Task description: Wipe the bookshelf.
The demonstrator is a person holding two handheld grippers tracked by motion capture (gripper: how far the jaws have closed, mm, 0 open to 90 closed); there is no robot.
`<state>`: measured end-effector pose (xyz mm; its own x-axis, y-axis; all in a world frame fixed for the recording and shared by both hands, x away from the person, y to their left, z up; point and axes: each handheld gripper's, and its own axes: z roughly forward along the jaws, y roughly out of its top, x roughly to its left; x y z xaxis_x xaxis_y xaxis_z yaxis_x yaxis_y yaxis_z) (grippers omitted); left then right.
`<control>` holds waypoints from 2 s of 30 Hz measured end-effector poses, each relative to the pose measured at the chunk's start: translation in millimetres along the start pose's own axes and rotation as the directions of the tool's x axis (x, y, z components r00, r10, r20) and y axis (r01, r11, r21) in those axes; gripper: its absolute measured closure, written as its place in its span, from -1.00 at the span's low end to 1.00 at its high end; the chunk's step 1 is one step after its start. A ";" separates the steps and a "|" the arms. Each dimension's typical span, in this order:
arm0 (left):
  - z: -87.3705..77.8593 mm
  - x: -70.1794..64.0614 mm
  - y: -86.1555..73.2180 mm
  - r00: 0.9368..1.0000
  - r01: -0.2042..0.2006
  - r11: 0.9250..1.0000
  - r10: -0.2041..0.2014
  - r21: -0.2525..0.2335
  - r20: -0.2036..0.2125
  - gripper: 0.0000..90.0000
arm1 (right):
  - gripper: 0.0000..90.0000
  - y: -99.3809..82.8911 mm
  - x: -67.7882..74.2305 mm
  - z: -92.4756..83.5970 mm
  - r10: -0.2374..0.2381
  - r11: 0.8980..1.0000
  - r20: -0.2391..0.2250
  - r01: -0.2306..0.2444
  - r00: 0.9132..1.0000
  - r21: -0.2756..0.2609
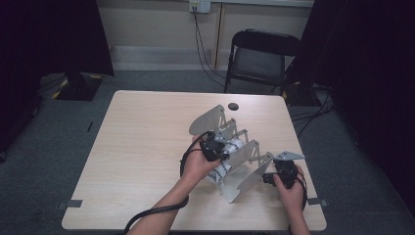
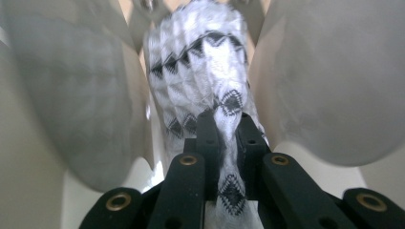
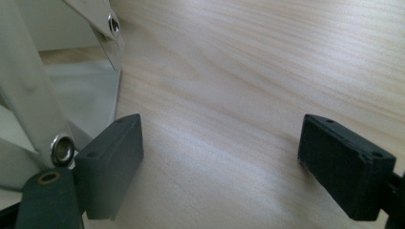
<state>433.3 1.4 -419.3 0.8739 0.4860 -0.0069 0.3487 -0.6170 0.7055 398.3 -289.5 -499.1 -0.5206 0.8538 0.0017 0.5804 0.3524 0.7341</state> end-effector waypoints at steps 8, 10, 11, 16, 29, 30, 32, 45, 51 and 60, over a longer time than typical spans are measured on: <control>-29.1 -6.0 19.9 0.999 -0.040 0.995 0.039 -0.087 -0.017 0.85 | -0.67 0.0 0.0 0.0 0.000 1.000 0.000 0.000 1.000 0.000; -34.0 -7.2 24.1 0.999 -0.050 0.994 0.049 -0.097 -0.019 0.85 | -0.67 0.0 0.0 0.0 0.000 1.000 0.000 0.000 1.000 0.000; -35.5 -7.8 25.9 0.998 -0.056 0.993 0.054 -0.100 -0.019 0.85 | -0.67 0.0 0.0 0.0 0.000 1.000 0.000 0.000 1.000 0.000; -29.6 -11.0 25.9 0.998 -0.060 0.995 0.059 -0.084 -0.006 0.85 | -0.67 0.0 0.1 0.1 0.001 1.000 0.000 -0.001 1.000 -0.002; 9.1 -12.7 -4.4 0.998 -0.048 0.999 0.048 0.019 0.035 0.85 | -0.67 0.0 0.0 0.0 0.000 1.000 0.000 0.000 1.000 0.000; 11.4 -13.6 -6.7 0.998 -0.045 0.999 0.044 0.024 0.037 0.85 | -0.67 0.0 0.0 0.0 0.000 1.000 0.000 0.000 1.000 0.000; 15.3 -14.3 -11.2 0.998 -0.045 0.998 0.043 0.032 0.044 0.85 | -0.67 0.0 0.0 0.0 0.000 1.000 0.000 0.000 1.000 0.000; 21.2 -14.8 -31.4 0.997 -0.031 0.998 0.026 0.063 0.069 0.85 | -0.67 -0.1 0.1 0.2 0.001 1.000 -0.001 -0.001 1.000 -0.002; 14.4 -10.0 -43.5 0.998 -0.016 0.997 0.011 0.076 0.066 0.85 | -0.67 0.0 0.1 0.2 0.001 1.000 -0.001 -0.001 1.000 -0.002; -3.2 2.8 -62.2 1.000 0.008 0.995 -0.011 0.098 0.029 0.85 | -0.67 0.0 0.1 0.0 0.000 1.000 0.000 0.000 1.000 0.000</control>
<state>412.9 43.1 -460.9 0.8793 0.4749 -0.0350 0.3873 -0.6704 0.6329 398.2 -289.4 -499.1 -0.5206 0.8538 0.0014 0.5801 0.3525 0.7343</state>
